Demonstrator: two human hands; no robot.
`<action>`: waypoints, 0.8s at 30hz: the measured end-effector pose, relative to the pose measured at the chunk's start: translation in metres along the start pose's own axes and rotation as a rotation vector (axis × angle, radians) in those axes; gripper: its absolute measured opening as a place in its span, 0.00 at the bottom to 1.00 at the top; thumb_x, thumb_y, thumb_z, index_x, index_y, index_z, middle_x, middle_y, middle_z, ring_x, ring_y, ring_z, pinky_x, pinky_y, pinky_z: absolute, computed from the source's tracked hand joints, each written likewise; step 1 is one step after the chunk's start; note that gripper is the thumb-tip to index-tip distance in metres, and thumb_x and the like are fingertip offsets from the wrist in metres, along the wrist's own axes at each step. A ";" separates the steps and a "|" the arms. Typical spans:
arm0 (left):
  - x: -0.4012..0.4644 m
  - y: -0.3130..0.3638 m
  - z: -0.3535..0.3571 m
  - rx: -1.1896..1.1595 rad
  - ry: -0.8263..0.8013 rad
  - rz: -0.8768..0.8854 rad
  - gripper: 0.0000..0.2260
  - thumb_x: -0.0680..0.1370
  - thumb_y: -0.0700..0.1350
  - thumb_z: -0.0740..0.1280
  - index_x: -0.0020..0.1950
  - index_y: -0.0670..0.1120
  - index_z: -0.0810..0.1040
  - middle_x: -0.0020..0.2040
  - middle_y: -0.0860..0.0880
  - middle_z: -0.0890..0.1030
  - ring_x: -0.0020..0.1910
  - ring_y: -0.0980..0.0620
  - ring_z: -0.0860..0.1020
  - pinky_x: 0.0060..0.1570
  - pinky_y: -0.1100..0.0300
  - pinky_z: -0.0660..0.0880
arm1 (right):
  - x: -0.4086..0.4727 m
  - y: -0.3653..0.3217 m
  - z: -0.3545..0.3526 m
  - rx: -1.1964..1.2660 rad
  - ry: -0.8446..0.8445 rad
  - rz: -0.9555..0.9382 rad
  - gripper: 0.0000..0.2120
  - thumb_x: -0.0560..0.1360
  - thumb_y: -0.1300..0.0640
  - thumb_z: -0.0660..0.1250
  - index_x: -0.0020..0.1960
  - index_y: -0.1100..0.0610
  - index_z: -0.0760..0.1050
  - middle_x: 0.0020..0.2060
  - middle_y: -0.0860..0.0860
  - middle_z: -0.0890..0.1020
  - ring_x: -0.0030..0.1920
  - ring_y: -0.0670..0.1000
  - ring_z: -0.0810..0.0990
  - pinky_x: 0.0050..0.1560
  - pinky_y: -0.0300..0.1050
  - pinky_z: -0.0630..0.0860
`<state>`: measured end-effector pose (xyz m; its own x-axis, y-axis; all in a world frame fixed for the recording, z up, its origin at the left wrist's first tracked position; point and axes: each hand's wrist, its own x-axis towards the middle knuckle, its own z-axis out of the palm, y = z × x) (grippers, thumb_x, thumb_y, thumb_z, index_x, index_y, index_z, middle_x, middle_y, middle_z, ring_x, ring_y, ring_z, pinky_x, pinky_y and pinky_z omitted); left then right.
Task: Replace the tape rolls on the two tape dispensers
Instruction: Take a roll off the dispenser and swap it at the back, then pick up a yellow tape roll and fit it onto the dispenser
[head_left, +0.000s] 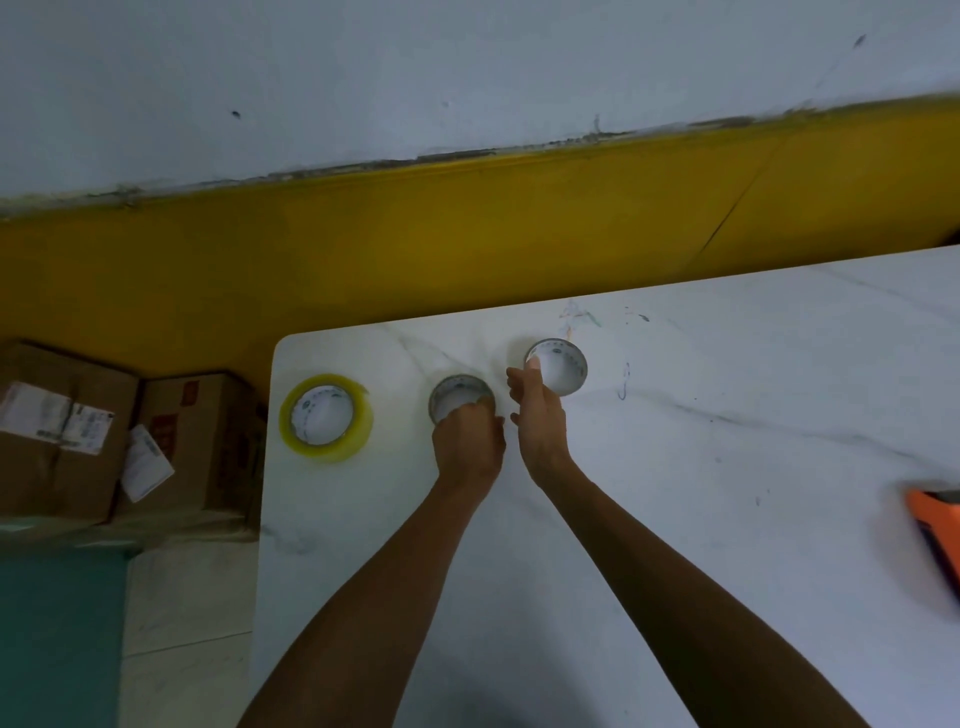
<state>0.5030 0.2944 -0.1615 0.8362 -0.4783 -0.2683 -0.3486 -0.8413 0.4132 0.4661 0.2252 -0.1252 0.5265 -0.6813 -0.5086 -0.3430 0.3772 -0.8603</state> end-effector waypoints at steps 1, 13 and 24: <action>0.000 0.001 -0.002 0.023 0.013 0.028 0.19 0.82 0.54 0.55 0.65 0.43 0.74 0.61 0.44 0.80 0.60 0.47 0.78 0.56 0.59 0.72 | 0.000 0.001 0.000 0.000 0.000 0.000 0.28 0.80 0.38 0.50 0.67 0.55 0.75 0.67 0.53 0.77 0.69 0.54 0.73 0.72 0.58 0.68; 0.019 -0.048 -0.088 -0.002 0.288 0.106 0.10 0.74 0.40 0.62 0.52 0.39 0.79 0.47 0.38 0.82 0.46 0.39 0.80 0.38 0.52 0.75 | -0.005 -0.008 0.007 -0.012 -0.015 -0.017 0.26 0.81 0.41 0.50 0.66 0.56 0.75 0.65 0.55 0.79 0.66 0.54 0.75 0.71 0.60 0.69; -0.008 -0.137 -0.083 0.052 0.098 -0.009 0.18 0.77 0.49 0.66 0.61 0.37 0.76 0.54 0.36 0.81 0.55 0.38 0.79 0.49 0.49 0.77 | -0.015 -0.021 0.027 -0.093 -0.038 -0.088 0.28 0.82 0.43 0.49 0.68 0.60 0.74 0.66 0.56 0.77 0.67 0.54 0.74 0.71 0.59 0.69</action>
<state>0.5791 0.4346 -0.1436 0.8758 -0.4462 -0.1842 -0.3606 -0.8585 0.3647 0.4863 0.2448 -0.1004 0.5862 -0.6840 -0.4342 -0.3640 0.2565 -0.8954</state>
